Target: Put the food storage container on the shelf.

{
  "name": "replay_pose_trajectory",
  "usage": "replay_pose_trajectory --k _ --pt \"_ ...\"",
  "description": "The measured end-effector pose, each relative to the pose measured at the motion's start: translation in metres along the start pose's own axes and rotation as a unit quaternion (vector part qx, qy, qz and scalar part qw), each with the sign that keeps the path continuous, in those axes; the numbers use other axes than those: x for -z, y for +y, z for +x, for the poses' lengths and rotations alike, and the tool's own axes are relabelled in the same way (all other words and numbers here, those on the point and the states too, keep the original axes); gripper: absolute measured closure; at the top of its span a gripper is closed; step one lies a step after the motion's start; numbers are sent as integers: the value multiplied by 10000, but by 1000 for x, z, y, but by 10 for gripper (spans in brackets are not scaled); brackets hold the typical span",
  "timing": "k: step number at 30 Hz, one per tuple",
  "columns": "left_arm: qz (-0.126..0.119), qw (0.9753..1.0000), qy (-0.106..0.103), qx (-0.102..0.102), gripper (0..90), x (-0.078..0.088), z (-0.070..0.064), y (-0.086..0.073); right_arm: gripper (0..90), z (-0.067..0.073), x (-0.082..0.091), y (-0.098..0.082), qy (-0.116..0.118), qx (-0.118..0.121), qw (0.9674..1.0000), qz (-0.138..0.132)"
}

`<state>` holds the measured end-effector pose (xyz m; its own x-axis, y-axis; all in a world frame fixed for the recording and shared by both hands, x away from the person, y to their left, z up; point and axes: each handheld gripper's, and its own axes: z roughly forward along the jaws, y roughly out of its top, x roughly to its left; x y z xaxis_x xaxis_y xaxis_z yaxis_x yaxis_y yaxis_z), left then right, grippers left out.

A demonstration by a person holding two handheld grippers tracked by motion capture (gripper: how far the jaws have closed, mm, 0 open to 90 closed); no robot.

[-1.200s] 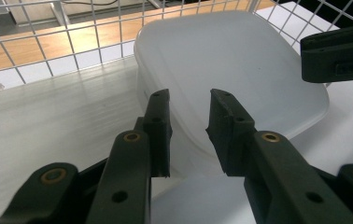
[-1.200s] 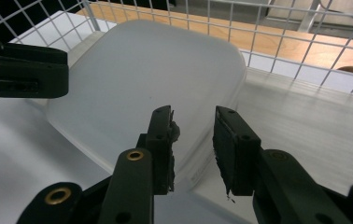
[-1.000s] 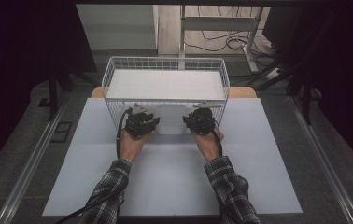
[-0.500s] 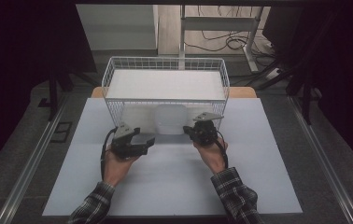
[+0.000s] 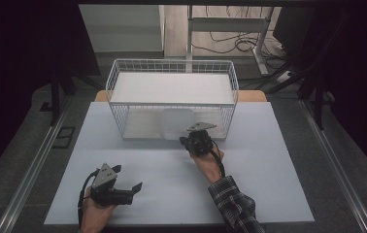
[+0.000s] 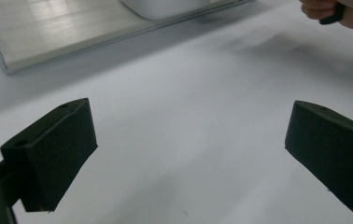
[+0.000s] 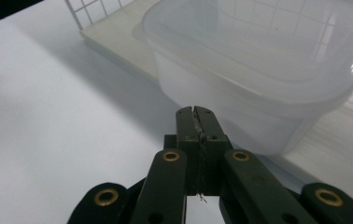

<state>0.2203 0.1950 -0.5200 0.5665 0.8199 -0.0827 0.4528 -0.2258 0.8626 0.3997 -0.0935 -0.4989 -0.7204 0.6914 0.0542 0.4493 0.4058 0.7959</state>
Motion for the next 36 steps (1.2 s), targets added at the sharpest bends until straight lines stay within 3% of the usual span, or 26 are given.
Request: replay_pose_trajectory --k 4,10,14,23,31,36 --pt "-38 9993 -28 -365 14 -4 -4 -2 891 -1 -7 3 -53 10 10000 20" --pt "46 9984 -93 -560 0 -8 -9 -3 891 -3 -16 9 -142 80 9999 39" --pt "-10 9986 -122 -521 0 -8 -8 -3 891 -5 -21 14 -190 138 9997 54" --pt "-204 9981 39 -573 37 -5 -5 -3 891 -10 -29 25 -366 194 9991 105" --pt "-186 9978 92 -624 31 -6 -5 -3 891 -16 -36 28 -460 178 9986 209" --pt "-187 9980 118 -594 26 -5 -5 -3 861 -18 -34 26 -389 119 9989 226"
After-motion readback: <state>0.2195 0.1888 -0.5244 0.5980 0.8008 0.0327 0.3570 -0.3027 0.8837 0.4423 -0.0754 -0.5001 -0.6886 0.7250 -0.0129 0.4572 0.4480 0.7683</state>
